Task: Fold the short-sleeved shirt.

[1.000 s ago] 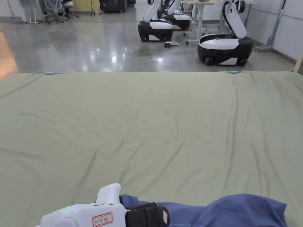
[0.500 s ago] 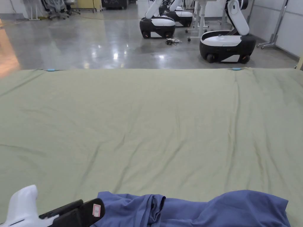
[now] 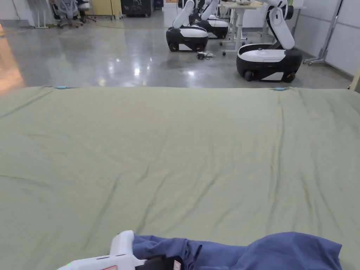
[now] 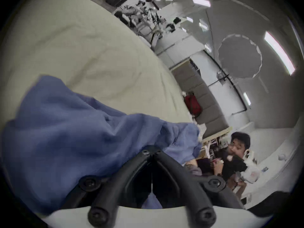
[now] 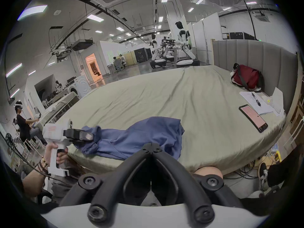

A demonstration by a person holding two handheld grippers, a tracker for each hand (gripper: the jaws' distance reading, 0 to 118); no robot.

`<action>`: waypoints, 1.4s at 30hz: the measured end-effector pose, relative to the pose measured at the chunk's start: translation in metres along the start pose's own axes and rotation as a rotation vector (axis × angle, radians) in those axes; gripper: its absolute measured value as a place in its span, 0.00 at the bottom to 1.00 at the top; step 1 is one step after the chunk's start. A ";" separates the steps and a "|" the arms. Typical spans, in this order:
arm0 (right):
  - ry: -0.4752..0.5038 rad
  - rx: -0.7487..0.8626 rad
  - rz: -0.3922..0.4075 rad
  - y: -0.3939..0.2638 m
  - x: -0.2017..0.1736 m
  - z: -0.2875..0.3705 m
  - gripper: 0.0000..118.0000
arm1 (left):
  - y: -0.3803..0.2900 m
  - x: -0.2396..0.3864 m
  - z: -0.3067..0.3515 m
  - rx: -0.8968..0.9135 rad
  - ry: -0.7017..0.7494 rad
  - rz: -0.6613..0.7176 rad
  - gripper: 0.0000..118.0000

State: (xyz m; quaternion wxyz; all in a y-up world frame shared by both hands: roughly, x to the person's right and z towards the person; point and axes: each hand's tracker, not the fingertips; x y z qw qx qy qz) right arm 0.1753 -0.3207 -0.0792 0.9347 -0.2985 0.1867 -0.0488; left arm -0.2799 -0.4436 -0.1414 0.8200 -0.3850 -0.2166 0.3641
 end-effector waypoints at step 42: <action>0.027 -0.017 0.044 0.011 -0.013 -0.010 0.02 | 0.055 -0.113 0.079 0.074 -0.204 0.143 1.00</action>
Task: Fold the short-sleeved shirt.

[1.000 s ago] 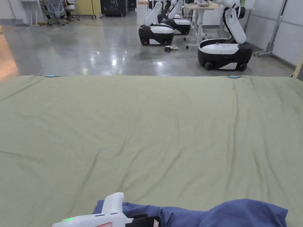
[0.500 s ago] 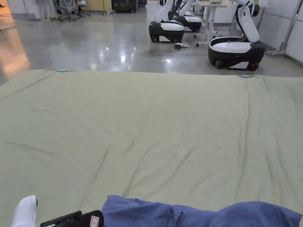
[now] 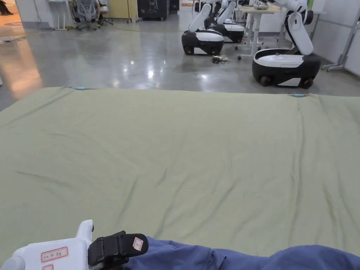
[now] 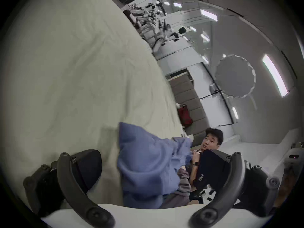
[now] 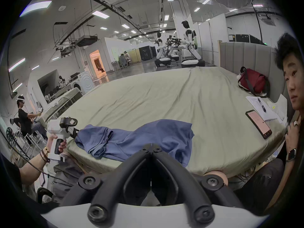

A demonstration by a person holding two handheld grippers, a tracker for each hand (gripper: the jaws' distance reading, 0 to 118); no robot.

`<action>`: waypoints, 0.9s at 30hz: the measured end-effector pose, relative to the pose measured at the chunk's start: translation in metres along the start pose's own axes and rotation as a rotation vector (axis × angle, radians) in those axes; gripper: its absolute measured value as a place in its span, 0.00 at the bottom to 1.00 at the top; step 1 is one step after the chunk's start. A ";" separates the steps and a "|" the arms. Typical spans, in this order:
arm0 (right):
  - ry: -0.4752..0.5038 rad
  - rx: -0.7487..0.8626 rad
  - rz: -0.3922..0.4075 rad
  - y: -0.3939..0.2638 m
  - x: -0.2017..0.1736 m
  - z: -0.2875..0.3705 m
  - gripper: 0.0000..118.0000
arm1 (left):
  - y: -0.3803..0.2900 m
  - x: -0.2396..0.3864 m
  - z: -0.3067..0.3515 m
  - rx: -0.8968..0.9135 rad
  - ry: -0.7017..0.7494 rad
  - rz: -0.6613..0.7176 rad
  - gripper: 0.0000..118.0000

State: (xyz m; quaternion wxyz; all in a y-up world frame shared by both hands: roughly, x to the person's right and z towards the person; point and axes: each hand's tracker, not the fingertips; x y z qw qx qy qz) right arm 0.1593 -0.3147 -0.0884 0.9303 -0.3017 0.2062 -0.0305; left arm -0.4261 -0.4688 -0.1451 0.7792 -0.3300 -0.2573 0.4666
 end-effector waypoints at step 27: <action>-0.004 -0.031 0.014 0.009 -0.006 -0.010 0.02 | 0.006 0.045 0.085 0.134 0.380 -0.112 0.11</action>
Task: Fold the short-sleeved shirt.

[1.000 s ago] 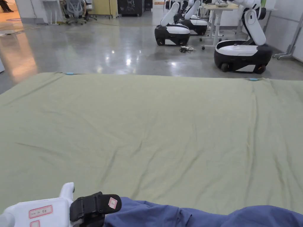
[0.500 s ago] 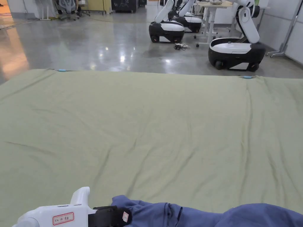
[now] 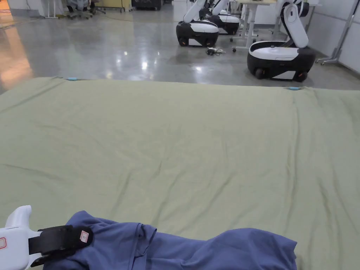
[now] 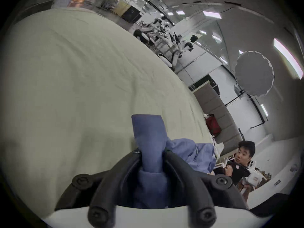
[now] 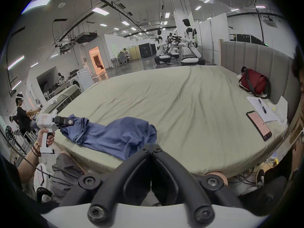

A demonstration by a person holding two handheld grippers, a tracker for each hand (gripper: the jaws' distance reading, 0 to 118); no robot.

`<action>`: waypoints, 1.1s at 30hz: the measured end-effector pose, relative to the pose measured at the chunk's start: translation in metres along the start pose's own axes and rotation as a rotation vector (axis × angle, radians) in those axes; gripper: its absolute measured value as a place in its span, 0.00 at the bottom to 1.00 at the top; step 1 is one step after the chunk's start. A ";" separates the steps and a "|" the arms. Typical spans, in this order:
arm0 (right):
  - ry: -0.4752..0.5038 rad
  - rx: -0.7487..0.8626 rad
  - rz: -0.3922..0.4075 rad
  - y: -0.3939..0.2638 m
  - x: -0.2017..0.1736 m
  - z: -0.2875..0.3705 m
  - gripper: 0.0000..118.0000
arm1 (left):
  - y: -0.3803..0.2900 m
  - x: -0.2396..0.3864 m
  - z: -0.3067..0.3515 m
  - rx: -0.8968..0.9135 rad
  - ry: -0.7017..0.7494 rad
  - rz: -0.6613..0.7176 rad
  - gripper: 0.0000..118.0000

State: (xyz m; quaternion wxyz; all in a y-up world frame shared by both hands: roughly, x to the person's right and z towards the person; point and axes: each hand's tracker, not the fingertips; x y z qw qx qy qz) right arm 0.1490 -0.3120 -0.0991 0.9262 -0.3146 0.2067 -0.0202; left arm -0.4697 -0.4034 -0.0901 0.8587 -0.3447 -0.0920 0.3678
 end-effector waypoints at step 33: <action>-0.101 0.048 -0.133 -0.035 0.064 0.042 0.02 | -0.135 0.322 -0.247 -0.259 0.230 -0.456 0.46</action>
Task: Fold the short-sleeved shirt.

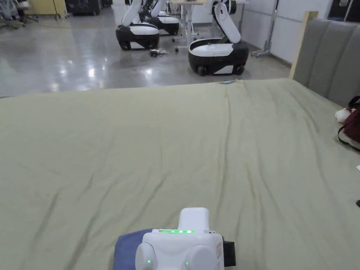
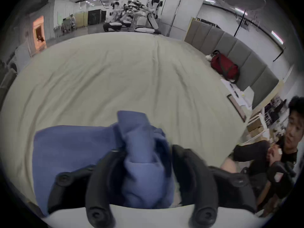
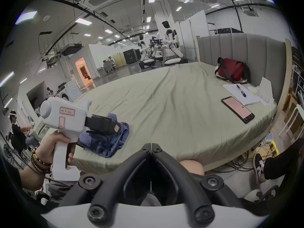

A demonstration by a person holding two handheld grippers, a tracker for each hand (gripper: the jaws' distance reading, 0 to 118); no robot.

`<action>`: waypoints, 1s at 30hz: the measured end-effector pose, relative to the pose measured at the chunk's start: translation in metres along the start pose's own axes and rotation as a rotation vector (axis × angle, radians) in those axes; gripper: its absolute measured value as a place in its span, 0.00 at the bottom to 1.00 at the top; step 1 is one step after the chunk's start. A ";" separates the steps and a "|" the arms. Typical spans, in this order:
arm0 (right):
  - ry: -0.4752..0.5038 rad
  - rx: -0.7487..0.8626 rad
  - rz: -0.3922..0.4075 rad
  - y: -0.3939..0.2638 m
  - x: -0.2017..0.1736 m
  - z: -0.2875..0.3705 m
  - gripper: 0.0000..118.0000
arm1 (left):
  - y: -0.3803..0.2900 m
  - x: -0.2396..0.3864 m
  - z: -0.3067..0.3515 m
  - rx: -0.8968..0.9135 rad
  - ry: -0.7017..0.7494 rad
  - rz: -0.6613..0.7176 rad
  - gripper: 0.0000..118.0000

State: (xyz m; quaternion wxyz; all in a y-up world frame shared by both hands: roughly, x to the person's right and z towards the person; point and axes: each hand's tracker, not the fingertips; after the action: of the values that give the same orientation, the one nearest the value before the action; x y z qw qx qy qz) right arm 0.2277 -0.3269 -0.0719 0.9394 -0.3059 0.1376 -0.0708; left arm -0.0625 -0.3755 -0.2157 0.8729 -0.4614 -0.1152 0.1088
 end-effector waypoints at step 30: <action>0.082 -0.016 0.078 0.013 -0.048 -0.014 0.02 | 0.000 -0.080 0.004 0.048 -0.563 0.138 0.00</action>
State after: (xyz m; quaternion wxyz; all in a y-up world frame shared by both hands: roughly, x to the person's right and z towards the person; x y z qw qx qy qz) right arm 0.1783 -0.3142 -0.0800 0.9325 -0.3049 0.1883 -0.0456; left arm -0.1399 -0.3962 -0.2217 0.8077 -0.3992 -0.3189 0.2944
